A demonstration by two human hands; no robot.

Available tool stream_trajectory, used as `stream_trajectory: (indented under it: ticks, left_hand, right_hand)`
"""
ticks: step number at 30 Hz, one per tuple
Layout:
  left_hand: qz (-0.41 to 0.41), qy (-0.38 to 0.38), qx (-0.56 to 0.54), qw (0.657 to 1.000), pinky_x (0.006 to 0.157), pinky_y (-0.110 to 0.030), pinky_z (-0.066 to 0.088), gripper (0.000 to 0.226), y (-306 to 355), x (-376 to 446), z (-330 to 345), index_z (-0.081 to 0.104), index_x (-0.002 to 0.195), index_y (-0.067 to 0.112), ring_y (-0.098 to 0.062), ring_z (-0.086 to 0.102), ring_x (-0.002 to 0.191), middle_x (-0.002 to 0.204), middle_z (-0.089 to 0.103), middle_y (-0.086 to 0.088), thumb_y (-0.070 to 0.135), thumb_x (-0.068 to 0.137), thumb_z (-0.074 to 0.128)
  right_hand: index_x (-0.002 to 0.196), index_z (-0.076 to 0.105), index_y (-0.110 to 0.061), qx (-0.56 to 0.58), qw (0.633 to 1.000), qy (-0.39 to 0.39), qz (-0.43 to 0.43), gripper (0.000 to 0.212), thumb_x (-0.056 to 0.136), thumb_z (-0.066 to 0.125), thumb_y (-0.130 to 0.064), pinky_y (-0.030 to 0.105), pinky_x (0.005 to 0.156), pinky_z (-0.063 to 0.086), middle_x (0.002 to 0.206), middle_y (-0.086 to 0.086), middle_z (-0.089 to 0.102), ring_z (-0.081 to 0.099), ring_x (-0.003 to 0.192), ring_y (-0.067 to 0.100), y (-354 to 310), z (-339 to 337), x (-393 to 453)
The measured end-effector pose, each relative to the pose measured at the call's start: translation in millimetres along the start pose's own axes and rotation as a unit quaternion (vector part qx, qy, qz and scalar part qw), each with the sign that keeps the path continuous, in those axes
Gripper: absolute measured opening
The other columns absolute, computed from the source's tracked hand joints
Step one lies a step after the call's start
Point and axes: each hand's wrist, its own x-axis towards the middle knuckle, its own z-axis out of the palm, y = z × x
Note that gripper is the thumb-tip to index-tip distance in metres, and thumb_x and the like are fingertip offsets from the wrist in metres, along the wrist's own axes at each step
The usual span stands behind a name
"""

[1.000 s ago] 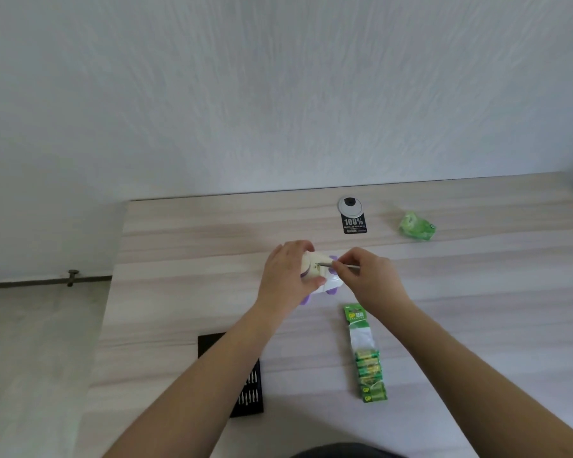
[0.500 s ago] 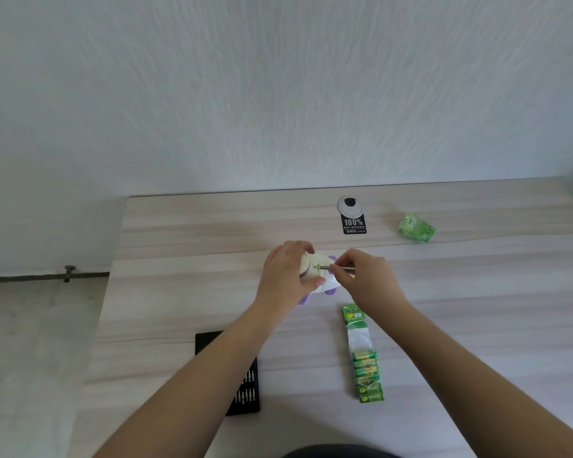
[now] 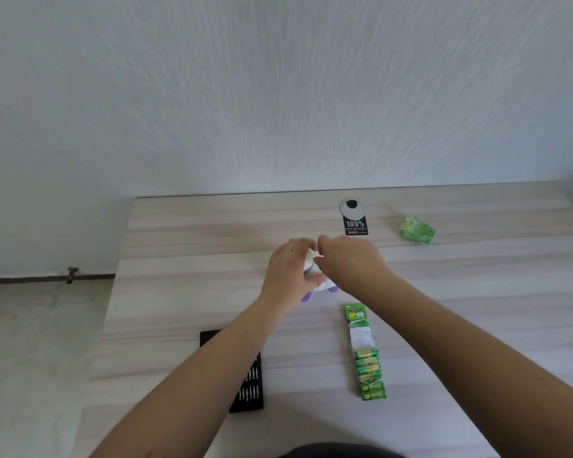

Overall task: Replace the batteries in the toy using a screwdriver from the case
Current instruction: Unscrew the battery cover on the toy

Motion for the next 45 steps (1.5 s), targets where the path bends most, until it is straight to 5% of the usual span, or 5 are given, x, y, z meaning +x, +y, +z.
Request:
stream_trajectory:
  ticks: [24, 29, 33, 38, 45]
  left_hand:
    - [-0.011, -0.024, 0.008, 1.0, 0.094, -0.027, 0.03, 0.052, 8.3, -2.4, -10.5, 0.055, 0.116, 0.02, -0.02, 0.053, 0.108, 0.114, 0.059, 0.003, 0.03, 0.071, 0.08]
    - [-0.019, -0.027, 0.004, 0.999, 0.095, -0.028, 0.031, 0.051, 10.6, -4.5, -11.4, 0.054, 0.115, 0.02, -0.021, 0.052, 0.107, 0.112, 0.058, 0.002, 0.029, 0.071, 0.079]
    - [-0.015, -0.039, 0.014, 0.999, 0.094, -0.027, 0.031, 0.053, 11.1, -4.9, -13.5, 0.054, 0.118, 0.023, -0.019, 0.052, 0.11, 0.116, 0.057, 0.003, 0.03, 0.072, 0.079]
    - [-0.01, -0.058, 0.022, 0.998, 0.097, -0.03, 0.033, 0.06, 12.7, -2.2, -18.2, 0.054, 0.12, 0.022, -0.021, 0.054, 0.111, 0.119, 0.057, 0.001, 0.031, 0.069, 0.082]
    - [-0.012, -0.099, 0.026, 0.995, 0.093, -0.028, 0.034, 0.066, 11.9, 0.2, -24.3, 0.05, 0.124, 0.023, -0.023, 0.052, 0.11, 0.121, 0.055, 0.0, 0.026, 0.067, 0.084]
  right_hand:
    - [0.118, 0.059, -0.019, -0.082, 0.994, -0.067, 0.039, 0.025, 0.096, 0.049, -0.022, 0.025, 0.05, 0.033, 0.072, 0.001, 0.039, 0.048, 0.068, 0.021, 2.1, -8.9, 6.0]
    - [0.069, 0.051, -0.01, -0.04, 0.995, -0.076, 0.054, 0.026, 0.095, 0.048, -0.016, 0.025, 0.053, 0.037, 0.088, 0.008, 0.062, 0.053, 0.072, 0.023, -6.2, -9.8, 11.8]
    - [0.1, 0.061, -0.005, -0.029, 0.994, -0.107, 0.017, 0.013, 0.092, 0.056, -0.013, 0.029, 0.066, 0.04, 0.1, 0.011, 0.063, 0.062, 0.091, 0.027, -11.1, -17.5, 15.1]
    - [0.059, 0.04, -0.012, 0.012, 0.993, -0.093, 0.074, 0.045, 0.097, 0.048, -0.037, 0.027, 0.05, 0.033, 0.065, 0.002, 0.045, 0.046, 0.058, 0.018, -7.4, -15.6, 14.1]
    - [0.073, 0.048, -0.011, -0.024, 0.993, -0.07, 0.088, 0.019, 0.092, 0.049, -0.009, 0.026, 0.051, 0.036, 0.07, 0.0, 0.045, 0.049, 0.066, 0.021, -8.1, -9.2, 15.3]
